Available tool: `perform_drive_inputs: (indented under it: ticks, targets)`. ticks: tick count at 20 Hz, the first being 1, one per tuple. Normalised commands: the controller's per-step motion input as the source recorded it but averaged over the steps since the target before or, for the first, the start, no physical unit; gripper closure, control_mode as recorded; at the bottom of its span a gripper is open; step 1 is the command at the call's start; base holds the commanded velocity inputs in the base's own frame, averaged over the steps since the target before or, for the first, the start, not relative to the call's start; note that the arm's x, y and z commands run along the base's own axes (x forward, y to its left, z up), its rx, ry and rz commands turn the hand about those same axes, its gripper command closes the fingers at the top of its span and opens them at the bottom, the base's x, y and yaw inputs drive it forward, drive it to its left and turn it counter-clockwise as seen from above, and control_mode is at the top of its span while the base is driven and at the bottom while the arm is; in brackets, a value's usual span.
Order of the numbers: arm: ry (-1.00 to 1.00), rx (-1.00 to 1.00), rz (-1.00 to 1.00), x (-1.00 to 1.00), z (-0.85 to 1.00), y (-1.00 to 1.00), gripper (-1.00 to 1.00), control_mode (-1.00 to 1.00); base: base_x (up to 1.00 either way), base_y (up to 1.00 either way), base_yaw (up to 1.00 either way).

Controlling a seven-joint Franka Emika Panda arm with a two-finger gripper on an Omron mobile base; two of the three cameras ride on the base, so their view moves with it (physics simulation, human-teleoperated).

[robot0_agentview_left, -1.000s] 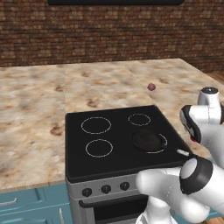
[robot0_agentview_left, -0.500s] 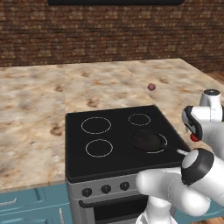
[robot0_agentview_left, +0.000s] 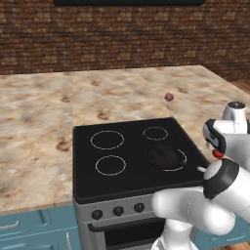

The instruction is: Place the pan on the front right burner on the stove. Then place the tomato and the onion in the pan and turn on the front right burner.

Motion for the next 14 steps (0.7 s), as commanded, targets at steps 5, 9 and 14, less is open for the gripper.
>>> perform_drive_inputs:
  ticks: [5, 9, 14]
  targets:
    - [0.00, 0.01, -0.02, 0.27, -0.06, -0.13, -1.00, -1.00, 0.00, 0.00, 0.00]
    - [0.00, 0.01, -0.02, 0.25, -0.09, -0.12, -1.00, -1.00, 0.00, 0.00, 0.00]
    - [0.00, 0.02, -0.02, 0.14, -0.17, -0.10, -1.00, -1.00, 0.00, 0.00, 0.00]
